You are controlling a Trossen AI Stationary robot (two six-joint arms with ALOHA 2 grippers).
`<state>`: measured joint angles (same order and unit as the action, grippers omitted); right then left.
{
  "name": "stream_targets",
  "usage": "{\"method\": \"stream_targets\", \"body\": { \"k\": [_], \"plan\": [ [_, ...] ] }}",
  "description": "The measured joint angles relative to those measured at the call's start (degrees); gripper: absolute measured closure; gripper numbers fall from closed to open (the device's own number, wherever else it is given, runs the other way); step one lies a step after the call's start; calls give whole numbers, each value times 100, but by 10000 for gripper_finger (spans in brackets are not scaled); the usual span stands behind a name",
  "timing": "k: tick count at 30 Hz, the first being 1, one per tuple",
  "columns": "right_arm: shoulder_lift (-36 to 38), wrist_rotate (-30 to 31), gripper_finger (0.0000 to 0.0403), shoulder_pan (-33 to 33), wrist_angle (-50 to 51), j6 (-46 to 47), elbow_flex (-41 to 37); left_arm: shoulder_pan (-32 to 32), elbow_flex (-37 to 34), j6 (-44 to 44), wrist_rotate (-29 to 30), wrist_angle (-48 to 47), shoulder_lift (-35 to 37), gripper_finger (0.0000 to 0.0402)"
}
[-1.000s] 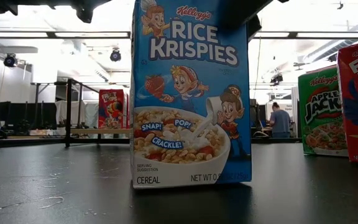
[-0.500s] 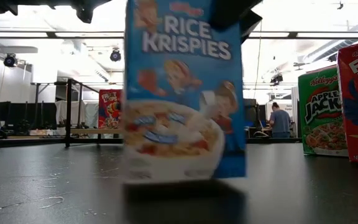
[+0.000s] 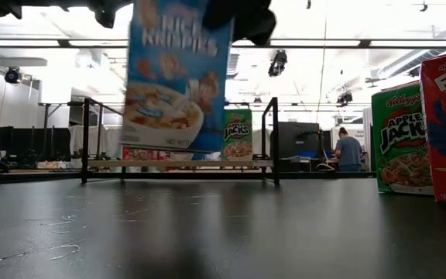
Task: Stack cereal on shelf
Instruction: Put the blue cereal box on the shelf aligned with the other blue cereal boxes
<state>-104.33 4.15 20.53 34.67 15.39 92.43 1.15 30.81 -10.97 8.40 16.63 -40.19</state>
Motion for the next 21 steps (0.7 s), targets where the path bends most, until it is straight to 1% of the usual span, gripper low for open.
{"method": "stream_targets", "body": {
  "k": [5, 10, 14, 18, 21],
  "plan": [
    [7, 38, 252, -724, 507, -558, 431, 0, 0, -34, 0, -18, 52, 402],
    [6, 38, 252, -1543, 518, -1366, 801, 1, 0, -57, 0, -76, 97, 402],
    [-81, 45, 252, -2271, 490, -1829, 1022, 2, 0, -69, 0, -93, 119, 402],
    [-314, 14, 252, -2906, 494, -1953, 1103, 0, 0, -202, 0, -99, 123, 402],
    [-438, -211, 252, -3228, 532, -1986, 1103, 1, 0, -210, 2, -101, 128, 402]
  ]
}}
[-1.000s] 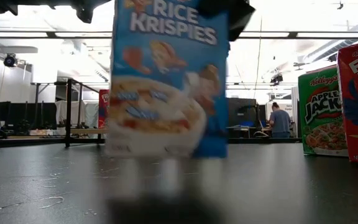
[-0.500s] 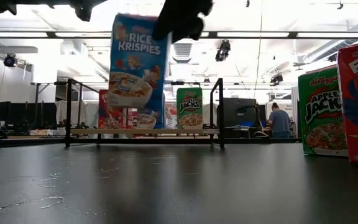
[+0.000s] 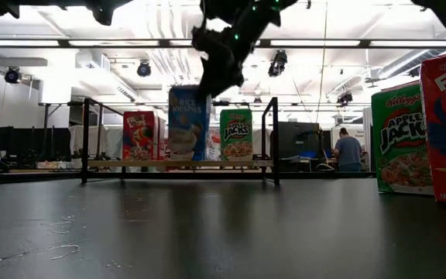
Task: Stack cereal on shelf
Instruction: Put the blue cereal box on the shelf aligned with the other blue cereal boxes
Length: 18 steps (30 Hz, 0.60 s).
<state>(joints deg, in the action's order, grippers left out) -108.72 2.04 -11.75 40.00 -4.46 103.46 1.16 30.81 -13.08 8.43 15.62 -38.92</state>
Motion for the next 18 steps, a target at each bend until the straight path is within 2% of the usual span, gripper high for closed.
{"method": "stream_targets", "body": {
  "k": [3, 18],
  "plan": [
    [-23, -200, 252, -187, 21, -6, -2, 0, 0, -95, 0, 3, 28, 402],
    [-218, -205, 252, -387, -338, -525, 13, 0, 0, -322, 2, 70, 159, 402]
  ]
}}
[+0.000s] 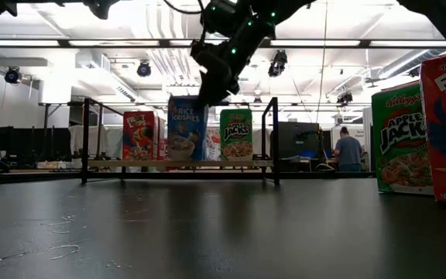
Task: Stack cereal on shelf
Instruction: Put the blue cereal box on the shelf aligned with the other blue cereal boxes
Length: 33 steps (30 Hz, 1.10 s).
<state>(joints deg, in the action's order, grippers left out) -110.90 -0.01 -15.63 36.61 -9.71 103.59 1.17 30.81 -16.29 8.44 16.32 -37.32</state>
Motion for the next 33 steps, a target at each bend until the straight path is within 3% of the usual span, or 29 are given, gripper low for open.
{"method": "stream_targets", "body": {
  "k": [7, 20, 33],
  "plan": [
    [-97, -4, 249, -67, -20, -34, -7, 0, 0, 2, 0, -15, -11, 402],
    [-100, 4, 188, -169, -154, -49, -7, 0, 0, 3, 0, -8, -8, 402],
    [1, 7, 184, -193, 189, -72, 286, 0, 0, 4, 0, -18, -8, 402]
  ]
}}
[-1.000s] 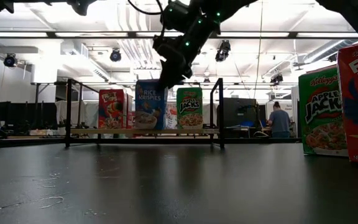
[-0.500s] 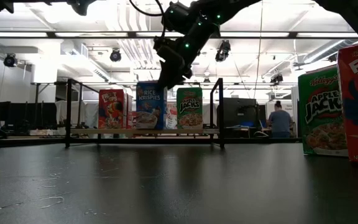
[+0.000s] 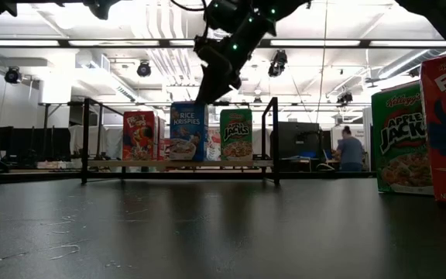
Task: Stack cereal on shelf
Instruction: Put the blue cereal box on the shelf aligned with the other blue cereal boxes
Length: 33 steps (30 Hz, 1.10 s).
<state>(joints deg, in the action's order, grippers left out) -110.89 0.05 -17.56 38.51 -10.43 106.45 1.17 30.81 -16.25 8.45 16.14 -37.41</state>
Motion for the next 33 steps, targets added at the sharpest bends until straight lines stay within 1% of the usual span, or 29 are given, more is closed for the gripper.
{"method": "stream_targets", "body": {
  "k": [3, 8, 11, 13, 15, 20, 24, 26, 33],
  "plan": [
    [0, 2, 184, 3, 393, -4, 332, 0, 0, 2, 0, 0, 0, 402],
    [11, 5, 184, 28, 1561, 30, 1034, 0, 0, 2, 0, -16, 0, 402],
    [20, 4, 189, 30, 2008, 24, 1215, 0, 0, 2, 0, -24, 0, 402],
    [19, 7, 206, 28, 1967, -15, 1157, 0, 0, 1, 0, -25, 0, 402],
    [-19, 13, 232, 26, 1878, -103, 1040, 0, 0, -17, 0, -26, 1, 402],
    [-243, 422, 317, 15, 1554, -251, 766, 0, 0, -28, 0, -28, 2, 402],
    [-361, 452, 380, -4, 1340, -384, 750, -1, 0, -34, 0, -33, 2, 402],
    [-413, 453, 389, -4, 1210, -418, 750, -1, 0, -37, 0, -43, 2, 402],
    [-420, 450, 390, 0, 892, -438, 741, -1, 0, -39, 0, -44, 4, 402]
  ]
}}
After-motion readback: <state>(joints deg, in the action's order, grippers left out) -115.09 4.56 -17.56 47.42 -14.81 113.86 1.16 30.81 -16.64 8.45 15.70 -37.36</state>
